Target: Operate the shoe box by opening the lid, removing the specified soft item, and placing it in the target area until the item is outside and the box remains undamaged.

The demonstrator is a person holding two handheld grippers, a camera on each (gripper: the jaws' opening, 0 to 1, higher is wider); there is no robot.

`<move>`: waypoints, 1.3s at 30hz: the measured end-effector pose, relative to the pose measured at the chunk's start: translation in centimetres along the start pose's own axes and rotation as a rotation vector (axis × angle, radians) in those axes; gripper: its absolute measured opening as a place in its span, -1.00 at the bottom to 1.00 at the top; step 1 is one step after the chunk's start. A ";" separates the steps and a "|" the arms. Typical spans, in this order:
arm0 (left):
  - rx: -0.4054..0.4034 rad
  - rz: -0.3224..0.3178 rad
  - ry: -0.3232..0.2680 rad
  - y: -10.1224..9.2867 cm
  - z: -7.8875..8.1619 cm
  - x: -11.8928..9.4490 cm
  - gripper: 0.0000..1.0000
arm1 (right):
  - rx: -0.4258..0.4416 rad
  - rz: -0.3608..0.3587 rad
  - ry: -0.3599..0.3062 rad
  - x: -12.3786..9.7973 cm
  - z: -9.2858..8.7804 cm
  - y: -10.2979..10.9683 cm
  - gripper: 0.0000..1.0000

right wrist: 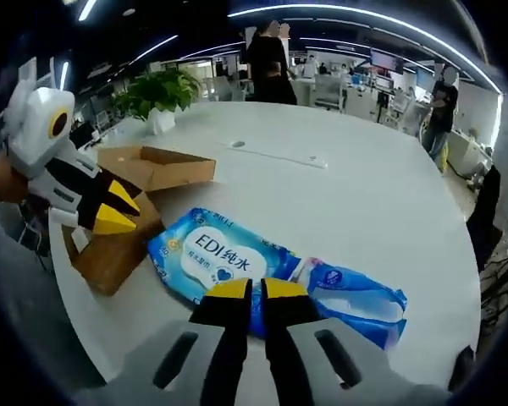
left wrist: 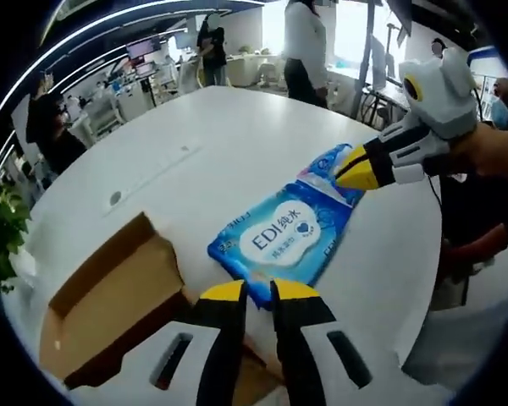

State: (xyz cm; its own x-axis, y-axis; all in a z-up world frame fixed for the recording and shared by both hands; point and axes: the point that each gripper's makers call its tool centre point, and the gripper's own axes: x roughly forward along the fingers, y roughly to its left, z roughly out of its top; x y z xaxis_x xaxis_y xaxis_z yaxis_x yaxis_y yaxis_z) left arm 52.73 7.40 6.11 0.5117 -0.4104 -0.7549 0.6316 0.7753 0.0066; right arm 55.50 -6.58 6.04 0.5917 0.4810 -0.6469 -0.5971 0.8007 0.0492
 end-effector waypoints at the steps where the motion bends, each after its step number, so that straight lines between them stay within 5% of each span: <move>1: -0.006 0.000 -0.004 0.1 -0.1 -0.4 -0.78 | -0.015 0.001 -0.001 -0.3 0.2 0.2 -0.88; 16: -0.050 0.018 -0.099 2.0 -1.1 -6.7 -0.47 | -0.100 0.064 0.000 -3.3 2.3 4.1 -0.67; 29: -0.131 0.094 -0.130 5.5 -5.6 -12.3 -0.18 | -0.208 0.209 -0.007 -4.4 4.7 9.7 -0.40; 39: -0.199 0.168 -0.129 9.1 -9.4 -15.8 -0.16 | -0.331 0.313 0.035 -4.0 5.4 13.5 -0.24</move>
State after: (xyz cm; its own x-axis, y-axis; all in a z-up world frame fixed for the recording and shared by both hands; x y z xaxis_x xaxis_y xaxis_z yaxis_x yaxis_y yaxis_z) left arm 44.92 25.47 11.87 0.6770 -0.3160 -0.6647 0.4114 0.9114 -0.0142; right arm 48.00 4.18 13.39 0.3398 0.6647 -0.6654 -0.8888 0.4584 0.0041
